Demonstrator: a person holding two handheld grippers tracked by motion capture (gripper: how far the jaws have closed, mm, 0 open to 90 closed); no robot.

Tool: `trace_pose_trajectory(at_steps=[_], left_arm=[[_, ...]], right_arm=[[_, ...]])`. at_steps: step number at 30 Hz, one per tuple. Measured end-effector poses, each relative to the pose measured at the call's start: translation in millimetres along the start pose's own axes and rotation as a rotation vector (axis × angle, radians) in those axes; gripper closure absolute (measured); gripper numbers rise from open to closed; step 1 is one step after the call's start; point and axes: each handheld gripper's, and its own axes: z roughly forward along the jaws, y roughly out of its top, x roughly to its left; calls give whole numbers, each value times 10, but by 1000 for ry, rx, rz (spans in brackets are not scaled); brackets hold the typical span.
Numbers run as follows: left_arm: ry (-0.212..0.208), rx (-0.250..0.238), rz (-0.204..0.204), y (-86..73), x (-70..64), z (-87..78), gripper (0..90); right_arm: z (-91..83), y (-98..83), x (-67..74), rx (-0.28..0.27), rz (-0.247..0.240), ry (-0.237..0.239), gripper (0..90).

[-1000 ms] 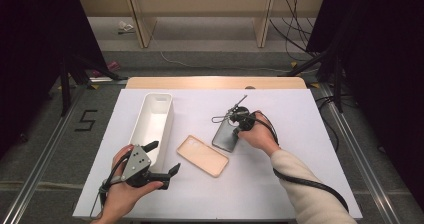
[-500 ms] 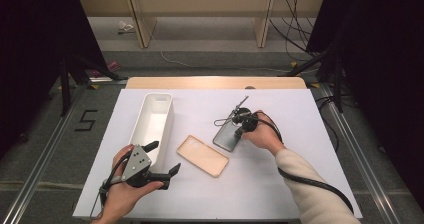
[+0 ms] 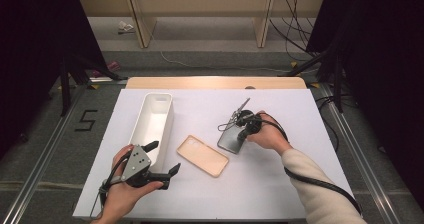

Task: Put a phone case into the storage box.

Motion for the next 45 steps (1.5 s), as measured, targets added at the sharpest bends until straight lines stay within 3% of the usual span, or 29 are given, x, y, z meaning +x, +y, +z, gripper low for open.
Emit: trace_pose_trajectory(at_steps=[5,7,8,9,13,29,32,34,37,45], left_arm=[[1,1,1,0,-4,4,59],[1,2,2,-2,-5,6,59],[1,2,2,-2,-5,6,59],[1,2,2,0,-5,5,60],[1,1,0,-2,-3,4,60],[0,2,0,-2,-6,7,61],[2,2,2,-1,-5,5,61],[0,2,1,-1,-6,6,61],[0,3,-1,-2,-6,7,61],[1,4,3,-1,-11,9,61]], right_arm=[[-35,-95,-57,9,-11,-1,900],[-47,-124,-74,12,-67,-8,900],[-47,-124,-74,12,-67,-8,900],[-49,-145,-88,8,-130,-15,900],[-65,-172,-138,28,-126,-18,900],[-109,-318,-253,21,-106,-39,892],[-131,-326,-249,18,-93,-39,845],[-180,-334,-215,-22,-69,-42,686],[-241,-341,-148,-67,-37,-46,561],[-374,-357,49,-70,-37,-34,277]])
